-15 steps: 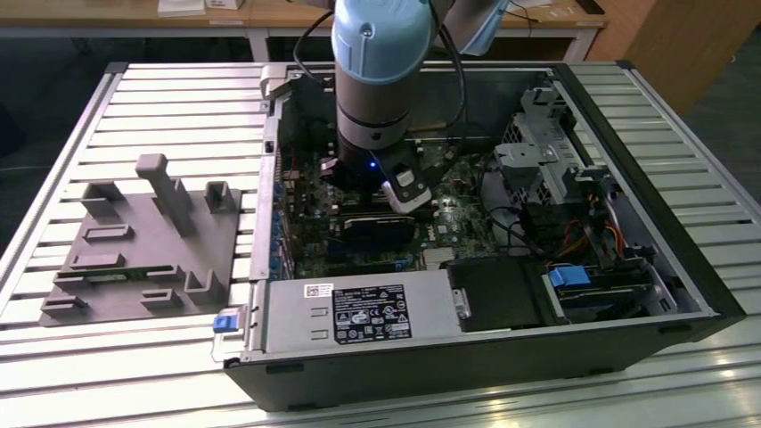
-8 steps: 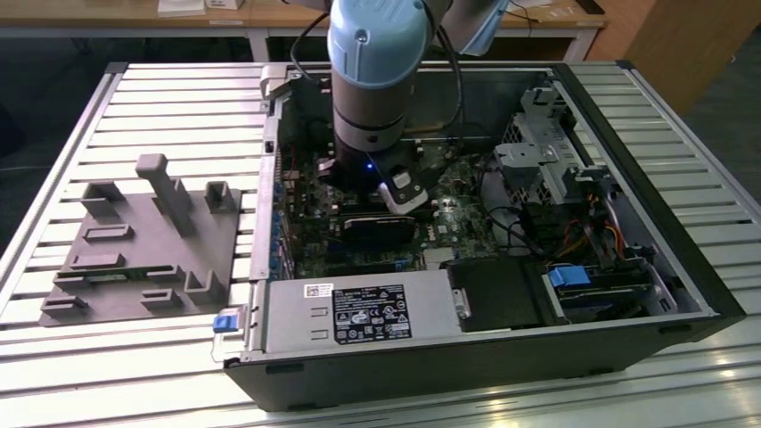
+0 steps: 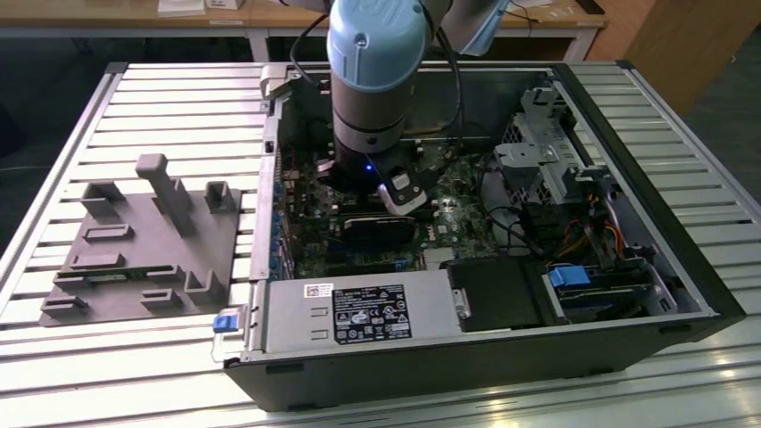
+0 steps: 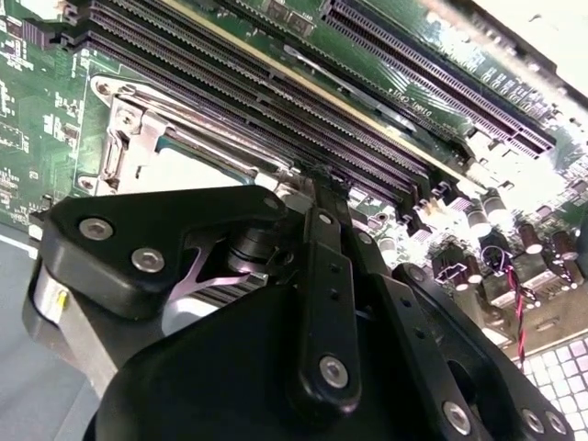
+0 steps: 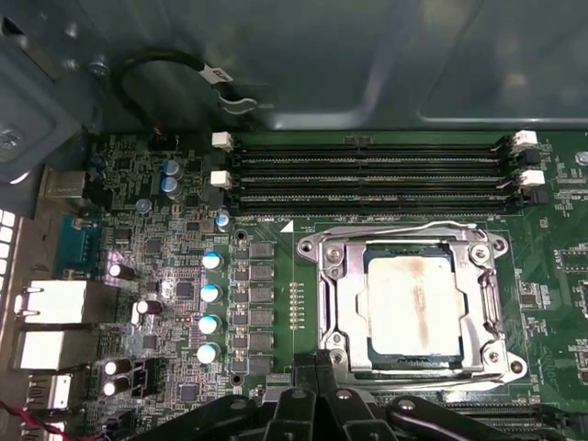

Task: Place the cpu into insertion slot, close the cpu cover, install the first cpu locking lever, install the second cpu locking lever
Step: 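Install the second cpu locking lever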

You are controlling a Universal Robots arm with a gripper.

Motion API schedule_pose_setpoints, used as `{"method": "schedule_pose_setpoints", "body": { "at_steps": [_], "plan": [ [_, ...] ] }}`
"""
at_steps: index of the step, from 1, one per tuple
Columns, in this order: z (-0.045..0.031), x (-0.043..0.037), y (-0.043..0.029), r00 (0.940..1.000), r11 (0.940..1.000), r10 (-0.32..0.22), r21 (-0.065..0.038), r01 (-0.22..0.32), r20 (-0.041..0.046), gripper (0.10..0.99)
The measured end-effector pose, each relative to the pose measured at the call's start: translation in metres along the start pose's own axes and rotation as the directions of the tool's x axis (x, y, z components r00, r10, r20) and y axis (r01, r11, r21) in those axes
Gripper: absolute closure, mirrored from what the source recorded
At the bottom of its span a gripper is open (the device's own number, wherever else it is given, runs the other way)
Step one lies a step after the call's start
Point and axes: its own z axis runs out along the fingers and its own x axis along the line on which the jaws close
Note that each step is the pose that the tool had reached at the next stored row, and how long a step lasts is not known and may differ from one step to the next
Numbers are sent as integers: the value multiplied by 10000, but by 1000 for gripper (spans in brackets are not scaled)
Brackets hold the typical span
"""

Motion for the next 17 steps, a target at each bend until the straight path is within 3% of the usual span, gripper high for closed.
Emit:
{"method": "schedule_pose_setpoints", "body": {
  "at_steps": [17],
  "plan": [
    [-224, -1, 63, 10000, 10000, 27, -16, -27, 8, 980]
  ]
}}
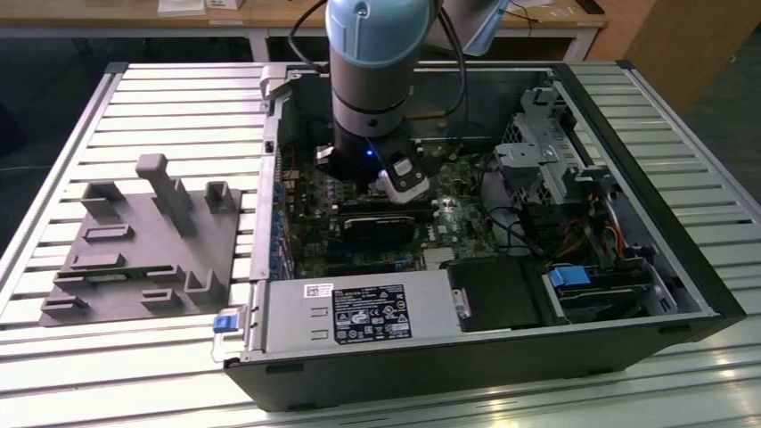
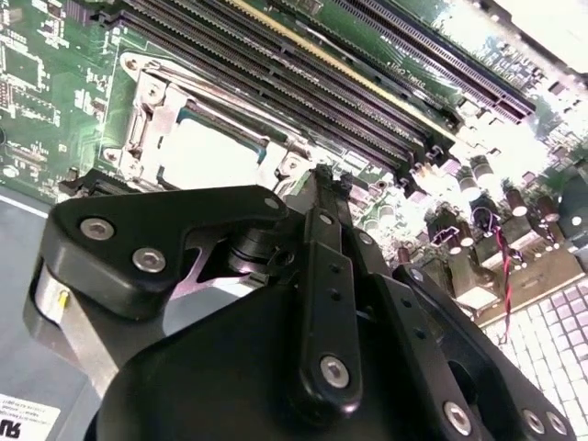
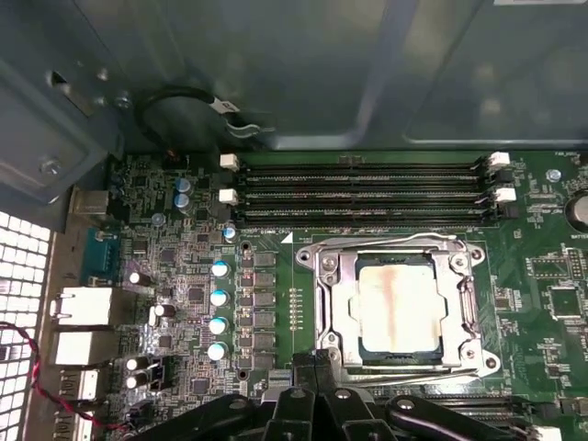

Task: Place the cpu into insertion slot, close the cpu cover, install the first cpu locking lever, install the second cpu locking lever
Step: 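Install the second cpu locking lever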

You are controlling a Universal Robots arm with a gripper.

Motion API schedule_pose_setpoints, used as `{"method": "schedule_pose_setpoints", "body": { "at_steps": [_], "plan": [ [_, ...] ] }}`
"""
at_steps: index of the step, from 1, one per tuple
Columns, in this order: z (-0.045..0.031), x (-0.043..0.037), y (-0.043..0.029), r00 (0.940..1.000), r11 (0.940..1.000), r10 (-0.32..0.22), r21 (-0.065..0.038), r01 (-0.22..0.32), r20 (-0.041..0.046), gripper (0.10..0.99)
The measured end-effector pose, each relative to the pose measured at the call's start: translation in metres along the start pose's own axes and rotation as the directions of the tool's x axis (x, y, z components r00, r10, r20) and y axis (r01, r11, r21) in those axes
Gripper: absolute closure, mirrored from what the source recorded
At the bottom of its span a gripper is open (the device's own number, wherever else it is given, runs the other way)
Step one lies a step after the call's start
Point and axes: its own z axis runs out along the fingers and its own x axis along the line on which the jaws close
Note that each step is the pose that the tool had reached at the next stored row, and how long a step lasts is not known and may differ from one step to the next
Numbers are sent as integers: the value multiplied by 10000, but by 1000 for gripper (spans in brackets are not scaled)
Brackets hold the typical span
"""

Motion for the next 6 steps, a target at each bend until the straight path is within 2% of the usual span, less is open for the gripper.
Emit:
{"method": "schedule_pose_setpoints", "body": {
  "at_steps": [6],
  "plan": [
    [-7, 0, 2, 10000, 10000, 9, 0, -9, 2, 980]
  ]
}}
